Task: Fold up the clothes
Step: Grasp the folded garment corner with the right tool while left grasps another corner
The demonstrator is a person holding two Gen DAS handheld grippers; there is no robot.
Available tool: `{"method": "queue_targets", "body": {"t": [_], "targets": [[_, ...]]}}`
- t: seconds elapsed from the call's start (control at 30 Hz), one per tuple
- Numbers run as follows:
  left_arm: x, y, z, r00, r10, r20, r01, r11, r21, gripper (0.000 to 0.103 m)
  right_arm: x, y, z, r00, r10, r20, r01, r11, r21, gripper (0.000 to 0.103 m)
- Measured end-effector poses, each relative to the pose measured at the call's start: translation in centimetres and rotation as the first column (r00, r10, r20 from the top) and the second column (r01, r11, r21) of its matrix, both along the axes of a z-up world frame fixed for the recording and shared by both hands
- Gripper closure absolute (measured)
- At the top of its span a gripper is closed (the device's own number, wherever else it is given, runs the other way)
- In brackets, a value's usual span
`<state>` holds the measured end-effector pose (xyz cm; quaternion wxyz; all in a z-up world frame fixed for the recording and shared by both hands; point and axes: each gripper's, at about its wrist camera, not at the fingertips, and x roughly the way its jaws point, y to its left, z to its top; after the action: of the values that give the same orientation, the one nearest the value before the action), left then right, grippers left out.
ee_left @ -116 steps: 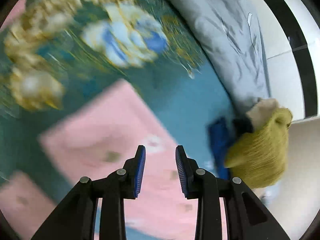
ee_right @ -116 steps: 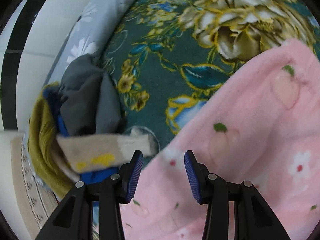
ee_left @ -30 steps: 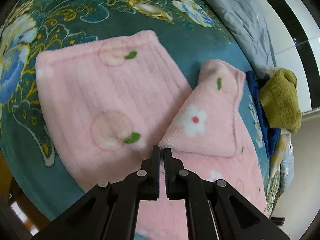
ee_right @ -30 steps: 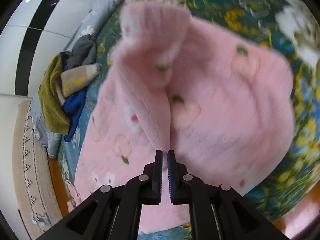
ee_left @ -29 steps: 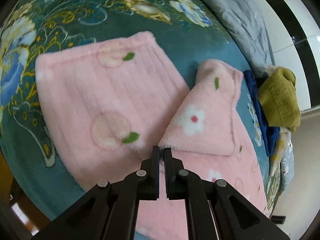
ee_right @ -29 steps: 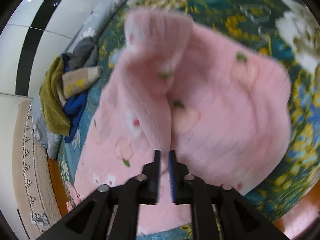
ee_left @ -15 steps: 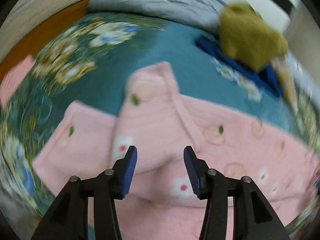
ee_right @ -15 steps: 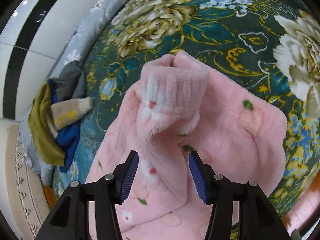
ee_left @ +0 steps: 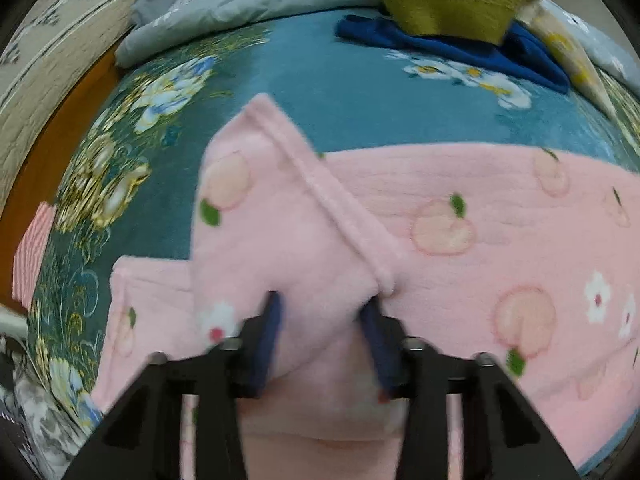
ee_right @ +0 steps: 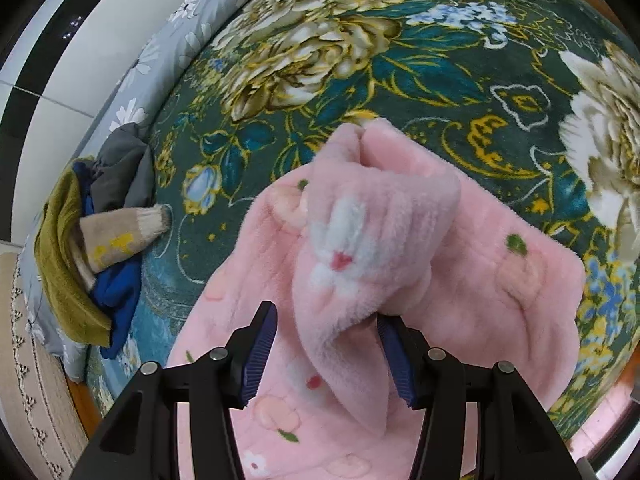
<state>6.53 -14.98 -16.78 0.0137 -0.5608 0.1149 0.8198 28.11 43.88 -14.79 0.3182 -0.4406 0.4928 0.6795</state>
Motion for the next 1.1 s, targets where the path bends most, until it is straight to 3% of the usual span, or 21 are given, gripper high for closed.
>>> {"method": "queue_targets", "body": {"t": [0.07, 0.13, 0.23, 0.27, 0.37, 0.43, 0.53, 0.6, 0.67, 0.77, 0.87, 0.97, 1.1], "targets": [[-0.4, -1.2, 0.4, 0.998, 0.06, -0.009, -0.06, 0.998, 0.028, 0.094, 0.4, 0.3, 0.0, 1.0, -0.016, 0.015, 0.016, 1.0, 0.004, 0.048], [-0.7, -2.5, 1.0, 0.993, 0.118, -0.019, -0.116, 0.991, 0.073, 0.095, 0.8, 0.7, 0.2, 0.999, -0.032, 0.02, 0.032, 0.999, 0.011, 0.051], [-0.6, -4.0, 2.7, 0.981, 0.186, -0.063, -0.179, 0.978, 0.103, 0.097, 0.7, 1.3, 0.9, 0.999, -0.018, 0.049, 0.016, 0.999, 0.04, 0.072], [-0.7, -5.0, 3.6, 0.972, 0.223, -0.077, -0.212, 0.968, 0.131, 0.097, 0.6, 1.4, 1.1, 0.999, -0.01, 0.053, 0.007, 0.999, 0.046, 0.084], [-1.2, -8.5, 5.9, 0.937, 0.334, -0.104, -0.304, 0.924, 0.231, 0.098, 0.2, 1.8, 2.0, 0.998, 0.021, 0.054, -0.023, 0.999, 0.044, 0.092], [-0.6, -11.7, 7.9, 0.897, 0.426, -0.12, -0.367, 0.867, 0.337, 0.098, 0.8, 2.3, 3.7, 0.999, 0.031, -0.038, -0.029, 0.998, 0.053, 0.093], [1.3, -17.0, 10.5, 0.822, 0.557, -0.12, -0.429, 0.743, 0.513, 0.099, 3.2, 3.0, 7.5, 0.962, 0.04, -0.271, -0.018, 0.996, 0.085, 0.093], [3.3, -20.3, 11.5, 0.776, 0.622, -0.103, -0.443, 0.655, 0.612, 0.099, 4.8, 3.0, 8.2, 0.951, 0.052, -0.306, -0.022, 0.995, 0.101, 0.093], [5.6, -21.9, 10.5, 0.754, 0.651, -0.085, -0.473, 0.629, 0.617, 0.099, 6.4, 2.9, 7.1, 0.962, 0.061, -0.265, -0.04, 0.995, 0.087, 0.093], [7.5, -23.3, 6.2, 0.739, 0.673, 0.028, -0.558, 0.588, 0.586, 0.099, 8.2, 2.4, 3.6, 0.982, 0.018, -0.187, -0.016, 1.0, 0.008, 0.093], [9.3, -24.1, 2.6, 0.681, 0.721, 0.129, -0.642, 0.503, 0.579, 0.099, 9.7, 2.1, 1.1, 0.992, -0.015, -0.129, 0.008, 0.999, -0.052, 0.093], [10.3, -24.8, 2.4, 0.645, 0.747, 0.162, -0.648, 0.421, 0.635, 0.099, 10.4, 2.0, 1.0, 0.991, -0.021, -0.13, 0.013, 0.998, -0.061, 0.093], [11.4, -25.5, 4.1, 0.629, 0.767, 0.129, -0.602, 0.376, 0.704, 0.1, 10.7, 2.2, 3.1, 0.986, -0.006, -0.166, 0.002, 1.0, -0.025, 0.093]]}}
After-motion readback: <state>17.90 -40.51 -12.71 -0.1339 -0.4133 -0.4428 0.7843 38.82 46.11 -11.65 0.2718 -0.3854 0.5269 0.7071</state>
